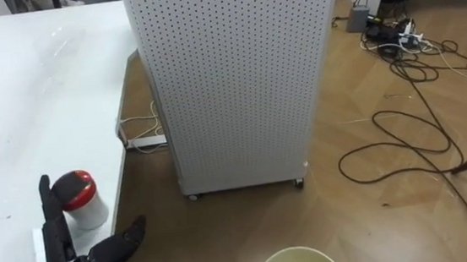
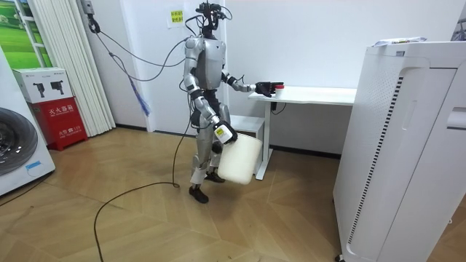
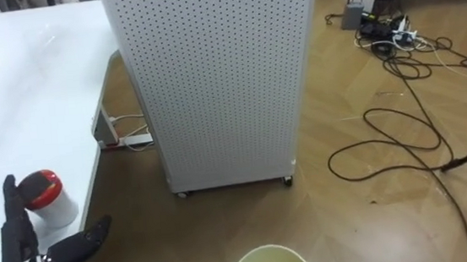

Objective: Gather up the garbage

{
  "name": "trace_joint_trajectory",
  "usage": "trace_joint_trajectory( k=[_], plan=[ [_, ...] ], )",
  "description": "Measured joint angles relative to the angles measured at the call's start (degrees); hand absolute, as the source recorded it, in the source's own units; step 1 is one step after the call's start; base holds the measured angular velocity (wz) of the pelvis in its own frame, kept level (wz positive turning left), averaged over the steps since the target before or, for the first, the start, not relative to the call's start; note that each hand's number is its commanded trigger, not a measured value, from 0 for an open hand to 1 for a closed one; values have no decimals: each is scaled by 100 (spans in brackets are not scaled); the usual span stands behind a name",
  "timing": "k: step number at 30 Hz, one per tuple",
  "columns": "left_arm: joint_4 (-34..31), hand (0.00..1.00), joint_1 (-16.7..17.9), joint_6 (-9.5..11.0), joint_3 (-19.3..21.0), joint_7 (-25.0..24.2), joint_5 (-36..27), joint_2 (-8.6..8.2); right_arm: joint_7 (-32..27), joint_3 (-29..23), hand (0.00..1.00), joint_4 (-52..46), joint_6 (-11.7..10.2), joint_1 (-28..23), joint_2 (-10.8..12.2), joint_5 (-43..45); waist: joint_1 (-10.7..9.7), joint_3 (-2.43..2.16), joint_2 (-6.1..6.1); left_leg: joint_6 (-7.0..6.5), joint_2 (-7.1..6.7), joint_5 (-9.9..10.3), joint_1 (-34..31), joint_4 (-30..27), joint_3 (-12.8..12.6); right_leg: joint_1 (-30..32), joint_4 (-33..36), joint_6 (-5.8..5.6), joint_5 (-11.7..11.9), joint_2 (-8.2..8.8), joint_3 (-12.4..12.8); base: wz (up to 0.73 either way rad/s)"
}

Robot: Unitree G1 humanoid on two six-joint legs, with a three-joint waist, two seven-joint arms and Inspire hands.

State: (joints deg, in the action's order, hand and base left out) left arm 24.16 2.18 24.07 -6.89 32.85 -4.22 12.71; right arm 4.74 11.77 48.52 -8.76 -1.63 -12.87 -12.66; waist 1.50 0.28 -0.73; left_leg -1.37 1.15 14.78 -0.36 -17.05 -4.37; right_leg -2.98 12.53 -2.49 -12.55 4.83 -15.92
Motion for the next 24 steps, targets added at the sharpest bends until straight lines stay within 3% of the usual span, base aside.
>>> trace_joint_trajectory(
  k=[2, 3, 4, 5, 6, 7, 8, 9, 11, 12, 15, 24],
  plan=[
    [0, 0, 21, 0, 6, 0, -1, 1, 40, 0, 100, -2, 0, -5, 0, 88, 5, -11, -13, 36, -1, -22, 8, -40, 4, -33, 7, 3, 2, 17, 12, 8],
    [0, 0, 15, 0, 2, -6, -7, 18, 45, 1, 100, -4, -1, -2, 16, 132, 20, 28, -73, 37, -26, -22, -147, -383, -43, -127, -26, 36, 24, 74, 145, 25],
    [0, 0, 12, 0, -7, -31, -26, 35, 43, 1, 100, 0, -1, -18, 35, 126, -1, 101, -193, 90, -104, 55, -371, -689, -70, -219, -103, 38, 26, 139, 373, 61],
    [-12, 0, -46, 2, -38, -117, -23, -17, 29, -31, 100, 1, -45, -73, -12, 40, -51, 37, -195, 91, -231, -12, -771, -487, -72, -263, -215, 34, 24, 196, 869, 82],
    [-10, 0, -167, 1, -117, -131, 2, -54, -8, -114, 100, 27, -43, -85, -63, -37, -49, 55, -191, -120, -245, -585, -1053, -71, -141, -171, -141, -63, -53, 235, 899, 56],
    [9, 0, -148, -1, -123, -117, -4, -52, -29, -128, 100, 29, -23, -93, -52, -36, 75, 29, -219, -149, -270, -669, -1007, -50, -225, -119, -88, -124, -86, 296, 859, 8],
    [34, 0, -81, -7, -111, -44, -13, -21, -32, -125, 100, 7, -44, -99, -42, -29, 162, 33, -207, -160, -256, -676, -951, -23, -261, -66, -50, -177, -63, 304, 557, -31],
    [87, 0, -67, -16, -85, 6, -23, 7, -28, -125, 100, 7, -58, -111, -40, -20, 232, 43, -195, -159, -261, -673, -896, -23, -132, -68, -168, -202, -17, 283, 357, -24],
    [109, 0, -46, -34, 11, 23, -66, -5, -44, -183, 100, -54, -101, -100, -51, 18, 214, 74, -122, -125, -282, -652, -848, -18, 113, 54, -406, -112, 142, 249, 131, -15],
    [113, 0, -10, -39, 7, 18, -134, -6, -78, -189, 100, -112, -112, -141, -60, 79, 177, 52, -63, -119, -283, -649, -792, 51, 122, 8, -366, -104, 183, 219, 34, -5],
    [124, 0, -4, -39, 5, 17, -153, -43, -54, -186, 100, -117, -110, -198, -48, 105, 121, 27, -8, -100, -273, -659, -660, 237, 109, -18, -346, -102, 183, 181, 1, 1],
    [124, 0, 29, -39, 9, 25, -189, -44, 43, -180, 100, -129, -76, -244, -28, 138, 66, 51, -54, -112, -273, -655, -598, 234, 117, 0, -172, -101, 183, 209, -144, 0]
  ],
)
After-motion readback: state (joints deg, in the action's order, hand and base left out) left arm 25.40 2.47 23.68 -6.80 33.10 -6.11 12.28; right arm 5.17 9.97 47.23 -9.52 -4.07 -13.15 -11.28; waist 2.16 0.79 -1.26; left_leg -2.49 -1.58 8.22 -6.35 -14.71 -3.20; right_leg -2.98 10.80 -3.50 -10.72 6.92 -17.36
